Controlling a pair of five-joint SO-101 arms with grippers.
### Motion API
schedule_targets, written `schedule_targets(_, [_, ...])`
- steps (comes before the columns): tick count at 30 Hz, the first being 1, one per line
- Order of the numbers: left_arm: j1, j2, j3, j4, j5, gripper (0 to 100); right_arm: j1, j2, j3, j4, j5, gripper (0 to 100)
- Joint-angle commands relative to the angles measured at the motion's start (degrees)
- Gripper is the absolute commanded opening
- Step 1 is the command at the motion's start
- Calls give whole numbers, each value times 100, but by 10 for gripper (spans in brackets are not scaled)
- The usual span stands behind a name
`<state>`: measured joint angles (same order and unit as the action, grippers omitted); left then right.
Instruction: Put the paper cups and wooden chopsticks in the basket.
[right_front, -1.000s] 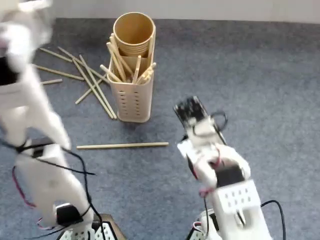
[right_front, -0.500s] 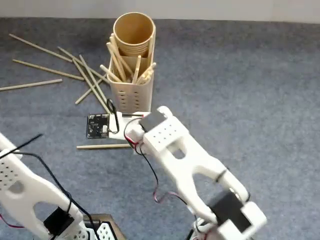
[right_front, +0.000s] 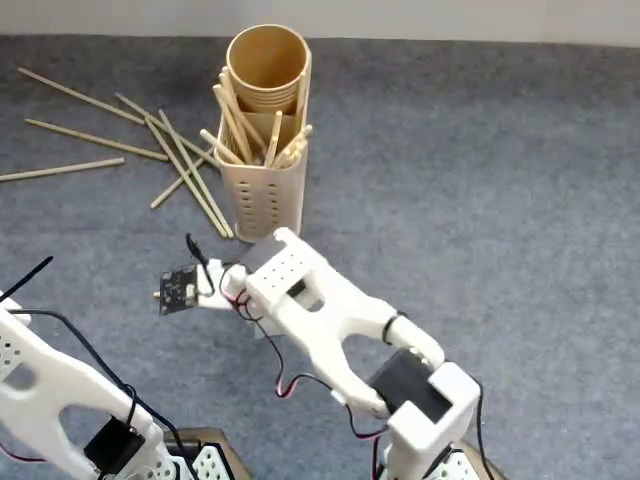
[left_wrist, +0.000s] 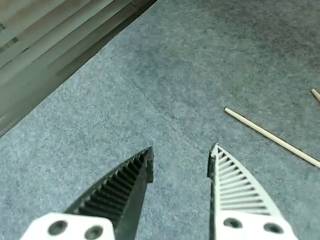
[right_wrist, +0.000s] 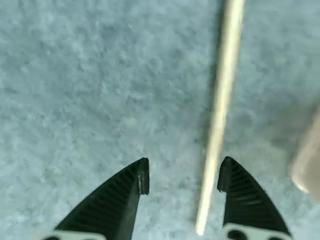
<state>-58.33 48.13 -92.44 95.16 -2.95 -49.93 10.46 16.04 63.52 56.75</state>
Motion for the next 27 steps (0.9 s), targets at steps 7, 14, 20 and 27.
schedule_targets(7, [-163,-110,-303,-79,-62,203,180,1007,-268,-699,-9,2])
schedule_targets(14, [-154,-110,-303,-88,-62,202,523,567,-857,-611,-1363,6])
schedule_targets(20, [-119,-110,-303,-88,-62,200,1077,-857,-2053,-708,-3314,6])
schedule_targets(27, [92,-110,-303,-44,-70,200,1103,-2273,-3310,-1895,-4387,6])
